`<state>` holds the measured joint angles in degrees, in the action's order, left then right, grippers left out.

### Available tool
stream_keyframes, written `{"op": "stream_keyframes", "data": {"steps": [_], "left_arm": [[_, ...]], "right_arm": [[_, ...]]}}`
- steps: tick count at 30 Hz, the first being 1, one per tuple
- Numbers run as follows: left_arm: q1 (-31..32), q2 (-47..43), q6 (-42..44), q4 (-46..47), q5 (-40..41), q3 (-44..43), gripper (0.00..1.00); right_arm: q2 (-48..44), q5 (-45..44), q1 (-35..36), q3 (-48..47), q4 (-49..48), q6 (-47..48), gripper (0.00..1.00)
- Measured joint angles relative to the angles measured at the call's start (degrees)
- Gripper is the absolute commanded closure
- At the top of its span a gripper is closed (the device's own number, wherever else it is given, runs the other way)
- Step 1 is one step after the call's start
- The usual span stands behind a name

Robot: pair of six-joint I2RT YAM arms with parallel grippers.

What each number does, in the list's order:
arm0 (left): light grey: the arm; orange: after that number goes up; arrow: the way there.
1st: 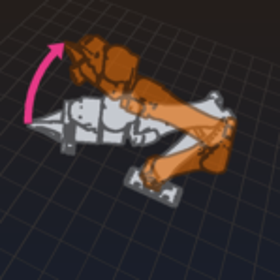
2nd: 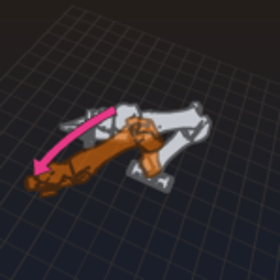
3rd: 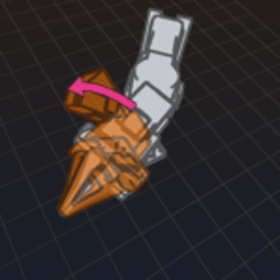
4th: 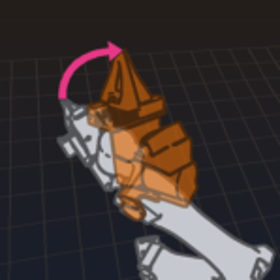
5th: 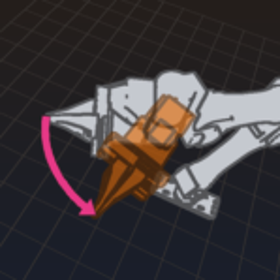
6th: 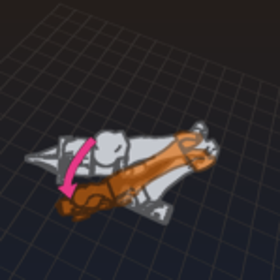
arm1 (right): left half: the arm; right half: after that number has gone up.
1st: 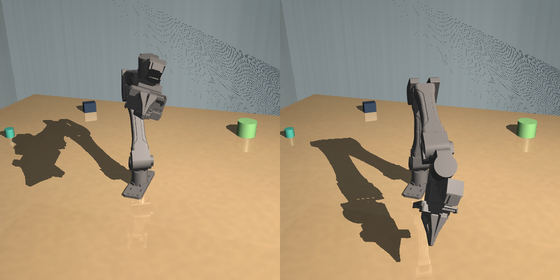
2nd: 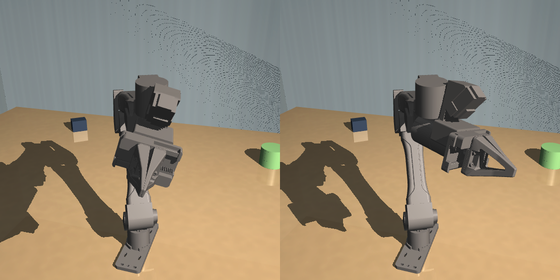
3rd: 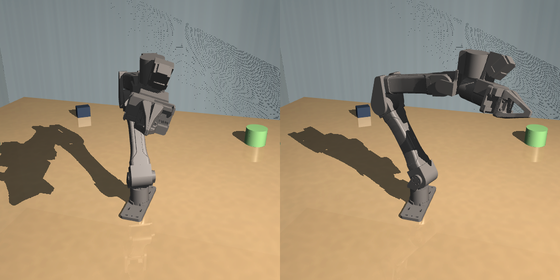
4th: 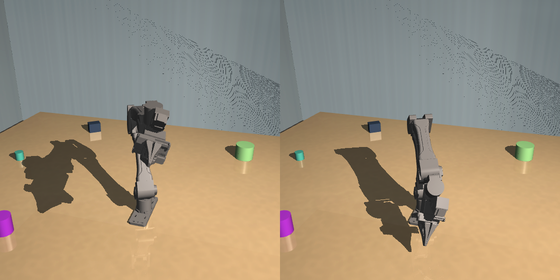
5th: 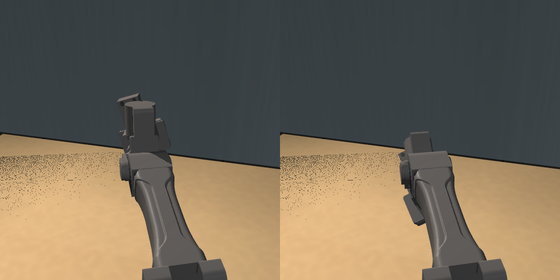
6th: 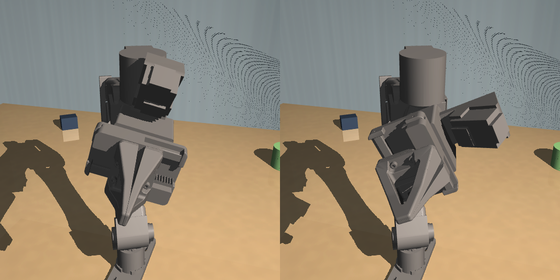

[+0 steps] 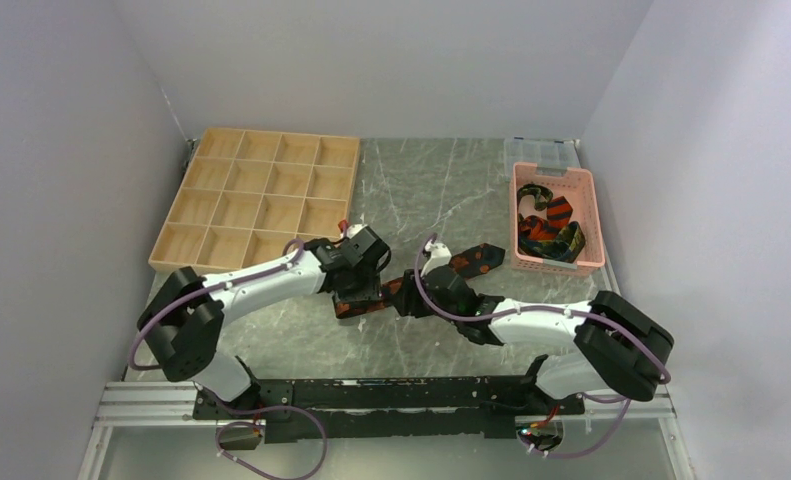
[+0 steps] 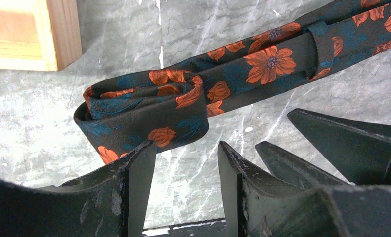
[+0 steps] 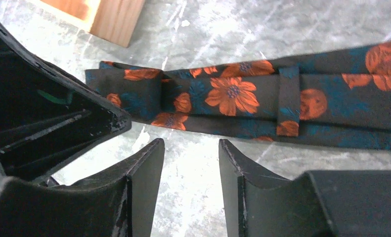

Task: Roll the ties
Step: Roll the tie at the center of the board.

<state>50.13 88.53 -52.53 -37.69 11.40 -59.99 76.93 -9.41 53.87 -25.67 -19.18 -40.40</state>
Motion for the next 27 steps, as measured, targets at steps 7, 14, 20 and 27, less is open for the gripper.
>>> {"op": "stream_keyframes", "data": {"steps": [7,14,20,27], "left_arm": [[0.0,-4.9,-1.5,-1.2,1.1,2.8,0.41],[0.0,-22.7,-3.8,1.2,4.8,15.7,0.26],[-0.7,-39.5,-4.3,8.5,5.4,30.0,0.2],[-7.0,-47.9,-4.0,19.8,0.4,40.6,0.19]], "right_arm": [[1.9,4.7,0.0,-4.5,0.8,1.0,0.38],[9.7,11.8,-0.8,-11.1,1.9,1.2,0.39],[12.9,15.8,-3.0,-11.3,2.3,0.5,0.42],[12.9,17.1,-4.1,-11.3,1.9,0.2,0.42]]}}
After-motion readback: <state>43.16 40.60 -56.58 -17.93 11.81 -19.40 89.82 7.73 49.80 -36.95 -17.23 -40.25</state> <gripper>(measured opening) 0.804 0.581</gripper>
